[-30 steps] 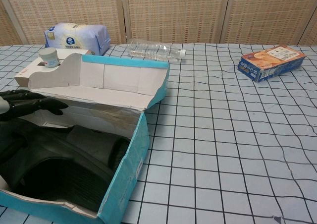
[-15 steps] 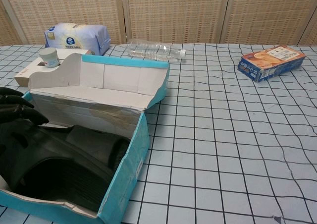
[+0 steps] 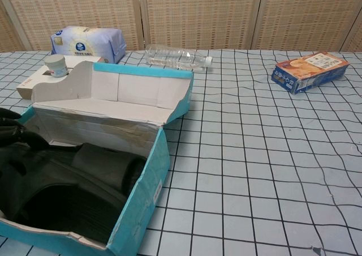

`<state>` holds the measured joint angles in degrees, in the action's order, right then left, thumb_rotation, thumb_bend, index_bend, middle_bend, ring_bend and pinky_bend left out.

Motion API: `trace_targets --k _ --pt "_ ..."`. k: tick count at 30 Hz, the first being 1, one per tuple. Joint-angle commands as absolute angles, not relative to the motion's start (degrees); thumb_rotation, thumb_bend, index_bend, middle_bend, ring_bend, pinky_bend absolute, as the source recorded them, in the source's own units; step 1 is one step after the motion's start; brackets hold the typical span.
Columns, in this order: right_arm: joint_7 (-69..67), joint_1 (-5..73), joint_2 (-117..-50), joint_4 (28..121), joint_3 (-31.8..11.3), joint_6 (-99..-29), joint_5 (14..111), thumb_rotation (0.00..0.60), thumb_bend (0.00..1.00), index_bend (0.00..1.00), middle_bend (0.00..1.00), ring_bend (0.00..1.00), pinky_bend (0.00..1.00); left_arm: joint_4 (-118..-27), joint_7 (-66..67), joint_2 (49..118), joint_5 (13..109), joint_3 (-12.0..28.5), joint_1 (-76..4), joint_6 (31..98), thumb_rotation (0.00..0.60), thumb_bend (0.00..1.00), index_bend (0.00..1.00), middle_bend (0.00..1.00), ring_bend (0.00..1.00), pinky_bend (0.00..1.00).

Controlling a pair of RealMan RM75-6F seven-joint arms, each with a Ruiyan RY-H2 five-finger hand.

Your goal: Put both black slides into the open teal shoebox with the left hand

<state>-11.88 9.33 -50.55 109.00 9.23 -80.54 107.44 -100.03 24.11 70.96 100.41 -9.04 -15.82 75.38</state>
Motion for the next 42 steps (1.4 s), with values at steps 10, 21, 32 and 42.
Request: trace_targets --k 10,21,32,42 --pt "-9.50 8.25 -49.61 110.61 9.41 -81.78 108.01 0.583 0.16 0.00 0.00 0.00 0.00 -92.04 11.09 73.73 101.70 -10.05 -14.64 76.93 0.600 0.60 0.33 0.43 0.35 0.33" --pt "-7.82 7.81 -49.54 111.75 9.59 -81.63 108.74 0.582 0.16 0.00 0.00 0.00 0.00 -89.62 7.49 74.08 101.59 -9.87 -14.98 76.15 0.600 0.60 0.34 0.44 0.37 0.35" --pt "-6.43 7.87 -49.60 112.84 9.26 -80.97 108.54 0.582 0.16 0.00 0.00 0.00 0.00 -87.45 5.88 74.79 99.90 -10.98 -15.63 71.61 0.600 0.61 0.39 0.47 0.40 0.39" --pt "-6.04 7.71 -49.53 113.30 9.17 -80.95 108.53 0.582 0.16 0.00 0.00 0.00 0.00 -87.32 6.73 75.02 100.08 -11.07 -15.90 70.86 0.600 0.61 0.40 0.49 0.42 0.41"
